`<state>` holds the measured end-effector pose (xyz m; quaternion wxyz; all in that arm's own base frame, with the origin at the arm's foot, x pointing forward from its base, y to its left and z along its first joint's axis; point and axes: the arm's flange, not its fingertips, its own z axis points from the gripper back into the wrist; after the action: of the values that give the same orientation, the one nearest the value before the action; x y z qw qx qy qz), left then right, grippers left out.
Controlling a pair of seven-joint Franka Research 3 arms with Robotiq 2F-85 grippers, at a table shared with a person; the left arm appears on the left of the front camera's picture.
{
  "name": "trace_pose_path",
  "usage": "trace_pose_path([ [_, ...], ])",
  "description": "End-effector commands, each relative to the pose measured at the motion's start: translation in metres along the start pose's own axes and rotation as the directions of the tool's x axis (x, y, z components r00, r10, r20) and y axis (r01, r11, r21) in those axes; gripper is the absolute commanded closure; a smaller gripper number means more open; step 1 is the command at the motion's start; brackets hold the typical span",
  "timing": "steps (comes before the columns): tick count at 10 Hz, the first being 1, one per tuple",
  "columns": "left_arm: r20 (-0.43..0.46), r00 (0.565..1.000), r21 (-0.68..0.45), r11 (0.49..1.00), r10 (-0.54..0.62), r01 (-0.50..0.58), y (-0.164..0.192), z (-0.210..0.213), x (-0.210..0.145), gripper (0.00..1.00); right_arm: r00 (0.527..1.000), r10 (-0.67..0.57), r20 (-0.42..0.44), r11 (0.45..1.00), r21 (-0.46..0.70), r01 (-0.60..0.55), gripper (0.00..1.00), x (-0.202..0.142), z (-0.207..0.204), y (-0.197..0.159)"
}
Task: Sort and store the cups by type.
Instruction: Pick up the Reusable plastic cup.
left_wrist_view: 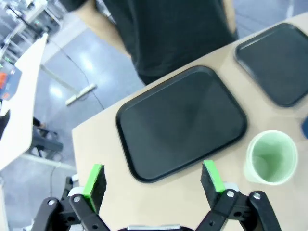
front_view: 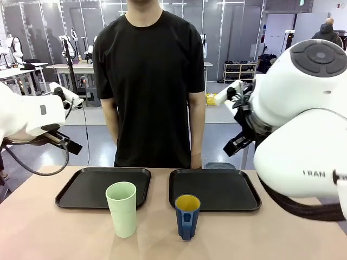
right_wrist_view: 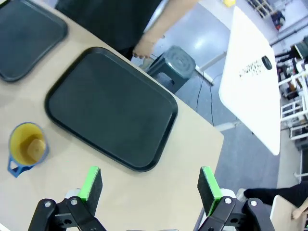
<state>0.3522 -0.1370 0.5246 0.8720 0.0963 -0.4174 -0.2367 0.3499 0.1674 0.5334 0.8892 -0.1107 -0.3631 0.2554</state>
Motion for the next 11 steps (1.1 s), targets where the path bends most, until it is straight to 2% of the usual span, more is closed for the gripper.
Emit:
trace_pose_path([
  [1,-0.035,0.996,0.025,0.997,0.078,-0.078,0.031,-0.036,-0.033,0.0,0.992,-0.119,-0.036,0.993,-0.004,0.119,0.0,-0.021,-0.03,-0.026],
  [4,-0.138,0.973,-0.036,0.981,0.183,-0.19,0.074,-0.084,-0.053,0.0,0.963,-0.22,-0.155,0.972,0.045,0.229,0.0,-0.041,-0.075,-0.067],
  [6,-0.178,0.954,-0.132,0.955,0.24,-0.265,0.096,-0.113,-0.059,0.0,0.936,-0.292,-0.196,0.948,0.072,0.311,0.0,-0.055,-0.108,-0.09],
  [8,-0.21,0.939,-0.146,0.941,0.272,-0.305,0.104,-0.123,-0.057,0.0,0.921,-0.316,-0.229,0.93,0.115,0.348,0.0,-0.064,-0.123,-0.097],
  [11,-0.234,0.922,-0.116,0.932,0.309,-0.342,0.112,-0.128,-0.055,0.0,0.91,-0.334,-0.245,0.925,0.103,0.367,0.0,-0.065,-0.129,-0.1],
])
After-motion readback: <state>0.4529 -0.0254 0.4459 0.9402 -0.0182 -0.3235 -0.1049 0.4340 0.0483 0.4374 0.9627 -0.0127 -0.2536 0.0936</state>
